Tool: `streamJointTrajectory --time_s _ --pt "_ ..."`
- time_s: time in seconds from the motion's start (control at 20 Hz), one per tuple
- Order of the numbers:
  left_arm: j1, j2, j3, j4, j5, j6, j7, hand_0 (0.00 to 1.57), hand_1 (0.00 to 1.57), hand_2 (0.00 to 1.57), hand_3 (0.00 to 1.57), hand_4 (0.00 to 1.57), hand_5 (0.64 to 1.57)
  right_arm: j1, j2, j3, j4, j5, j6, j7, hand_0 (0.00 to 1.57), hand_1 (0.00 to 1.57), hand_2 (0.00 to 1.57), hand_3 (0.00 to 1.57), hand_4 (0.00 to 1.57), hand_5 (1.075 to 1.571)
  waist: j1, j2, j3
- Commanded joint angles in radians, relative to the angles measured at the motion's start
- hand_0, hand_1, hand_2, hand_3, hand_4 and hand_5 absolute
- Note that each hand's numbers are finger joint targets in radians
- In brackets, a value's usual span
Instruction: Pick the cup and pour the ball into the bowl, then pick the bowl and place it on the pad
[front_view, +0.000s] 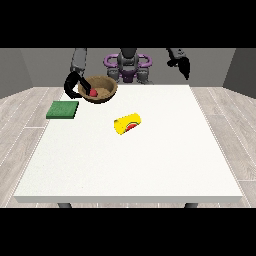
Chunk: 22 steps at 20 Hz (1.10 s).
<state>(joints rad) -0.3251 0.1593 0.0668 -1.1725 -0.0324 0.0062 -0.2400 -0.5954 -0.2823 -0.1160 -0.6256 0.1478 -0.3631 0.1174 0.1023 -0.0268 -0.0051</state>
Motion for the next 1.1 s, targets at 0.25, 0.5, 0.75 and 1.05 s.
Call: streamJointTrajectory --time_s 0.25,0.5,0.75,1.05 --pt "0.064 0.023 0.05 0.016 0.021 -0.016 -0.058 0.0 0.0 0.0 0.0 1.0 1.418 0.002 -0.082 -0.039 -0.104 -0.039 0.099 0.141 1.57 1.57 1.57 0.73 0.78 1.571 -0.061 0.002 0.0049" --pt "0.015 0.084 0.12 0.071 0.079 -0.087 -0.113 0.0 0.0 0.0 0.0 1.1 1.448 0.002 -0.131 -0.069 -0.141 -0.055 0.14 0.098 1.57 1.57 1.57 0.73 0.78 1.571 -0.08 0.08 0.0048" --pt "-0.013 0.193 0.223 0.012 0.165 -0.146 -0.083 0.0 0.0 0.0 0.0 1.31 1.525 0.093 -0.251 -0.141 -0.091 -0.091 0.227 -0.065 1.57 1.57 1.57 0.0 0.91 1.571 -0.046 0.127 0.0053" --pt "-0.06 0.436 0.408 0.115 0.308 -0.32 -0.069 0.0 0.0 0.0 0.0 1.28 1.571 0.076 -0.304 -0.189 -0.084 -0.113 0.229 -0.095 1.57 1.57 1.57 0.0 0.82 1.57 -0.018 0.191 0.0048"
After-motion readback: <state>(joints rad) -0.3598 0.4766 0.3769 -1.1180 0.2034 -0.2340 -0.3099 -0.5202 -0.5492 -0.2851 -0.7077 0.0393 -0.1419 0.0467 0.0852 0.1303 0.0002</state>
